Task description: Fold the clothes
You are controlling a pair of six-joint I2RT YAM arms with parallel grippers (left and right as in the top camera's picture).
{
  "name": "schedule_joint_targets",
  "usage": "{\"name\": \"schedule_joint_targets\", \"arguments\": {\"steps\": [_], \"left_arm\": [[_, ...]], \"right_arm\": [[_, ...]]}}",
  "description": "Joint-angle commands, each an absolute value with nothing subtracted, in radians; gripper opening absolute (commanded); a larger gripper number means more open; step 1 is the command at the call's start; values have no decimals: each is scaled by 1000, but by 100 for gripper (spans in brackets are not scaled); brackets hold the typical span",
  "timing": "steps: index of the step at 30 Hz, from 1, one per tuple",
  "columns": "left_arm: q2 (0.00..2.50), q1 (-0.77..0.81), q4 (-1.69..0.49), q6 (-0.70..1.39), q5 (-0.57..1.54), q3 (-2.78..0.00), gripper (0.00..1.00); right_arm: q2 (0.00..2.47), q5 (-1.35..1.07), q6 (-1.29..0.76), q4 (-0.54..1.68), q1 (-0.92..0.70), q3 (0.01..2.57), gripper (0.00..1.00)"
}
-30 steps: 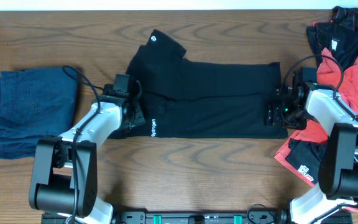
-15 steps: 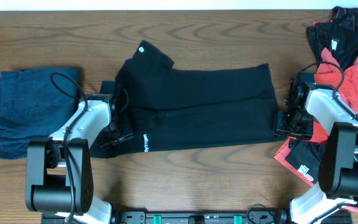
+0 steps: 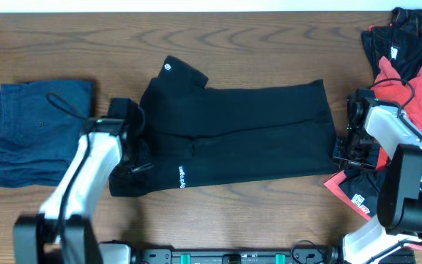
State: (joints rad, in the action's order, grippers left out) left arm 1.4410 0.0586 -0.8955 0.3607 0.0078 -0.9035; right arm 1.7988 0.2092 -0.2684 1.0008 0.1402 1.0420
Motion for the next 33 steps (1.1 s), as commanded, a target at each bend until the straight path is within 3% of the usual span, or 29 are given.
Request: {"name": "schedule_joint_targets", "arguments": {"steps": [1,4,5,6,7,13,20,33], "left_arm": [[1353,52,-879,352,-4,-902,80],[1312,52,-800,322,61,-918,84],[1312,52,-756,300,96,-930,86],[1320,51,-713,287,125,-943,87],[1331,51,-681,288,141,-957,87],[1538,51,-510,233,229,-1148,91],[1868,49,-426,149,232,-1442,94],[2118,34,-217,150,223,-1461,93]], "right_arm": [[1705,208,-291,987,149,1037,56],[1633,116,-268,936,149,1037,60],[1610,68,-244,915,149,1037,66],[1591,21,-225,892,148,1037,91],[1577,-19,-215,873,148,1037,99],[1542,-294,-110,793,147,1037,99],[1542,-304,-111,800,147,1037,99],[1542,-304,-110,803,147,1037,99]]}}
